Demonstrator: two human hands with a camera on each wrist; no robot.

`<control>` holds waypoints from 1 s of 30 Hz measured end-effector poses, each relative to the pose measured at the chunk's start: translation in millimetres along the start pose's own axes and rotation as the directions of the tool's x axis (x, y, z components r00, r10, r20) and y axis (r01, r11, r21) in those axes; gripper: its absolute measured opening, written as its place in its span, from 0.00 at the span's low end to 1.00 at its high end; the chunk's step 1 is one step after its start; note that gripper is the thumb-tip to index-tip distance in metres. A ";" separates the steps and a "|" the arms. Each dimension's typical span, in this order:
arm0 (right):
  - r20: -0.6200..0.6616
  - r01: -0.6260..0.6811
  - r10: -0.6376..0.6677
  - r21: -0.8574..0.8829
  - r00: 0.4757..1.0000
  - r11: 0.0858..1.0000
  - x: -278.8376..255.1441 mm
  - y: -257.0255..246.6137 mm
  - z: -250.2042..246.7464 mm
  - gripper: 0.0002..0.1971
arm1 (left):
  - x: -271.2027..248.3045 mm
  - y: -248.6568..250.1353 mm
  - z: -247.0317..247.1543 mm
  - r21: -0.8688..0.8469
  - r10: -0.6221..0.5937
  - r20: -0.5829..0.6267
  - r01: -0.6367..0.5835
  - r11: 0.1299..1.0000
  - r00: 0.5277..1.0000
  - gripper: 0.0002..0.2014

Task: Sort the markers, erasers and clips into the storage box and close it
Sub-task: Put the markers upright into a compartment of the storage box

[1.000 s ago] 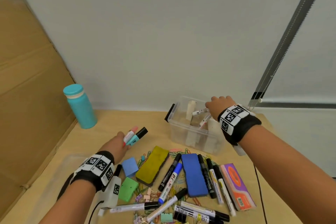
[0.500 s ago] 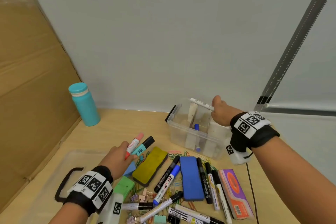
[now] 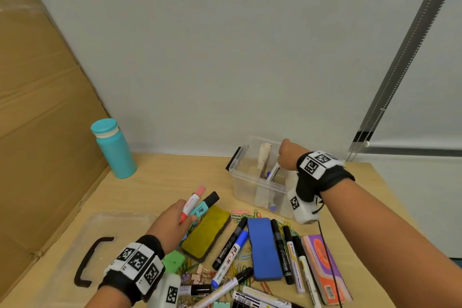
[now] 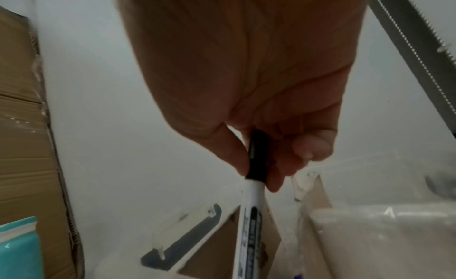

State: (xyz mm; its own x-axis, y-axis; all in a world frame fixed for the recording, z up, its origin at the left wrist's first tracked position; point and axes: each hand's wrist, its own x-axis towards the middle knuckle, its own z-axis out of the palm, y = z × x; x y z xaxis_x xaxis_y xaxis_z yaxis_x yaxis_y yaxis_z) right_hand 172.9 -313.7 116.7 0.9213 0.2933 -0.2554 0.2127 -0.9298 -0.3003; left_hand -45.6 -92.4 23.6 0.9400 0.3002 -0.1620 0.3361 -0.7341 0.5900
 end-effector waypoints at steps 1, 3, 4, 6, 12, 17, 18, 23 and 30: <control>0.035 -0.022 0.022 -0.001 0.999 1.000 3.8 -4.5 2.1 0.25 | -1.1 1.5 0.1 -0.008 0.003 -0.001 -0.003 1.000 1.000 0.15; 0.036 -0.033 0.031 0.054 0.999 0.998 10.4 -9.1 4.2 0.34 | -3.7 3.8 0.7 -0.019 0.016 0.001 -0.016 1.000 1.000 0.15; 0.004 -0.026 0.025 0.088 1.000 0.996 11.5 -8.7 3.9 0.36 | -5.4 4.0 1.2 -0.023 0.023 0.000 -0.023 0.999 1.000 0.14; -0.067 0.016 -0.008 0.129 0.998 0.992 6.8 -1.0 2.1 0.33 | -8.7 2.9 2.5 -0.042 0.040 0.000 -0.040 0.998 0.999 0.14; -0.215 0.030 -0.019 0.046 0.976 0.998 -27.9 60.8 27.8 0.26 | -17.0 13.3 10.8 -0.150 0.114 -0.012 -0.114 0.982 0.993 0.12; -0.239 -0.045 0.068 0.101 0.969 0.994 -36.4 90.9 71.7 0.32 | -11.9 64.5 17.7 -0.223 0.209 -0.115 -0.231 0.947 0.971 0.17; -0.249 -0.025 0.058 0.131 0.967 0.991 -35.6 92.0 78.9 0.33 | -7.0 77.2 19.0 -0.204 0.226 -0.142 -0.252 0.946 0.964 0.18; -0.355 0.034 0.028 0.167 0.934 0.985 -34.5 93.6 90.7 0.32 | 37.2 143.1 29.0 -0.061 0.275 -0.172 -0.289 0.955 0.946 0.23; -0.361 0.032 0.028 0.158 0.932 0.987 -35.2 91.9 89.3 0.33 | 107.0 204.4 58.7 0.322 0.107 0.024 -0.110 0.941 0.994 0.28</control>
State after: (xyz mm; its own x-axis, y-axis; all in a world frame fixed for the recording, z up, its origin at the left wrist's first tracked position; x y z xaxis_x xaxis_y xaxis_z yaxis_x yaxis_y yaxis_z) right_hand 130.9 -389.6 16.0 0.9822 0.1675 0.0855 0.1881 -0.8731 -0.4498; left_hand 127.2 -246.1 80.5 0.9718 0.2047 -0.1169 0.2319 -0.9192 0.3183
